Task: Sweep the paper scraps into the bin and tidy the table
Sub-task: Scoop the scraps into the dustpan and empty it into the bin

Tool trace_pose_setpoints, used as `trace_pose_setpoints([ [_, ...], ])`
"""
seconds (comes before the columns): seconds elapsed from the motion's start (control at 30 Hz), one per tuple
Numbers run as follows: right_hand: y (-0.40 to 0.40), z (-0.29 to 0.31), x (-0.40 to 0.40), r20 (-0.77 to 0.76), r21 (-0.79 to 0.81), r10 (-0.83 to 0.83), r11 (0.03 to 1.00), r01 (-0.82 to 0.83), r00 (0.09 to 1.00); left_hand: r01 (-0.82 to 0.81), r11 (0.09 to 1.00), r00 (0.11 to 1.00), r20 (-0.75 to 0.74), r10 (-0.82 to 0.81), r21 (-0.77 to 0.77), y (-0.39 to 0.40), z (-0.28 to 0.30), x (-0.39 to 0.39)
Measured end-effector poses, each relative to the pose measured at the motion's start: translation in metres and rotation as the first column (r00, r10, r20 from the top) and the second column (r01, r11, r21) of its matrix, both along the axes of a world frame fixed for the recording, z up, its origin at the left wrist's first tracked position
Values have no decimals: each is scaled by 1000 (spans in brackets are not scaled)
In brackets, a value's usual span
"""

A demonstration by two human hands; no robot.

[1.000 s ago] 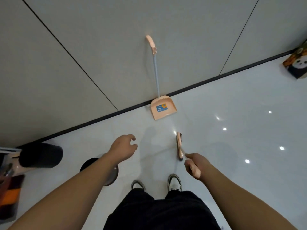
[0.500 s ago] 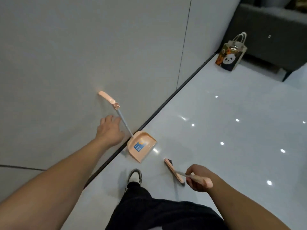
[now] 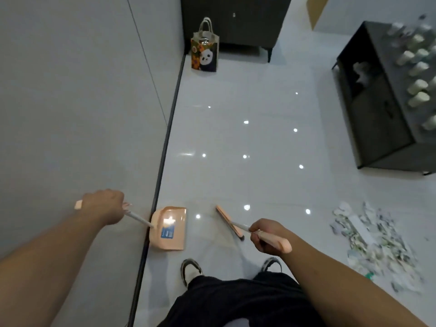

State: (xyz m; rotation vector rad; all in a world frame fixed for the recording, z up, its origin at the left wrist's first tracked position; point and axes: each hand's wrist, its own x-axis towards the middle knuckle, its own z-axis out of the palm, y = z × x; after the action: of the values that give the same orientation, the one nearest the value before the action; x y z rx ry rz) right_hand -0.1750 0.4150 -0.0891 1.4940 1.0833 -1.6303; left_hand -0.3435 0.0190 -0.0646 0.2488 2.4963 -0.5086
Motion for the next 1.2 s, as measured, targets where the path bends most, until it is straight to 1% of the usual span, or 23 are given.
trace_pose_setpoints([
  [0.1, 12, 7, 14, -40, -23, -123, 992, 122, 992, 91, 989, 996, 0, -92, 118, 58, 6, -28],
  [0.2, 36, 11, 34, -68, -71, -261, 964, 256, 963, 201, 958, 979, -11, -204, 205, 147, 22, -42],
  [0.3, 72, 13, 57, -129, -100, -441, 897, 431, 888, 329, 903, 943, -52, -328, 277, 242, 39, -35],
  [0.4, 113, 11, 86, -175, -114, -567, 824, 555, 805, 440, 834, 895, -91, -436, 332, 333, 52, -17],
  [0.47, 144, 8, 108, -191, -115, -625, 780, 615, 757, 486, 797, 867, -86, -490, 359, 389, 55, -3],
  [0.6, 210, 5, 150, -212, -84, -686, 722, 687, 696, 531, 745, 830, -69, -554, 403, 488, 56, 26],
  [0.67, 246, 5, 176, -211, -71, -739, 665, 744, 640, 550, 718, 808, -55, -587, 427, 540, 53, 44],
  [0.73, 278, 4, 202, -210, -34, -788, 597, 802, 578, 605, 674, 763, -66, -643, 424, 589, 50, 63],
  [0.83, 318, 0, 235, -227, 21, -826, 526, 850, 517, 711, 587, 676, -149, -721, 387, 658, 47, 87],
  [0.97, 348, 1, 259, -235, 93, -871, 422, 902, 431, 782, 464, 591, -257, -765, 417, 731, 40, 106],
  [1.1, 378, -2, 262, -247, 172, -920, 268, 948, 305, 828, 337, 499, -316, -807, 449, 804, 32, 105],
  [1.2, 404, -7, 256, -238, 205, -953, 137, 969, 185, 845, 276, 446, -317, -837, 459, 863, 24, 97],
])
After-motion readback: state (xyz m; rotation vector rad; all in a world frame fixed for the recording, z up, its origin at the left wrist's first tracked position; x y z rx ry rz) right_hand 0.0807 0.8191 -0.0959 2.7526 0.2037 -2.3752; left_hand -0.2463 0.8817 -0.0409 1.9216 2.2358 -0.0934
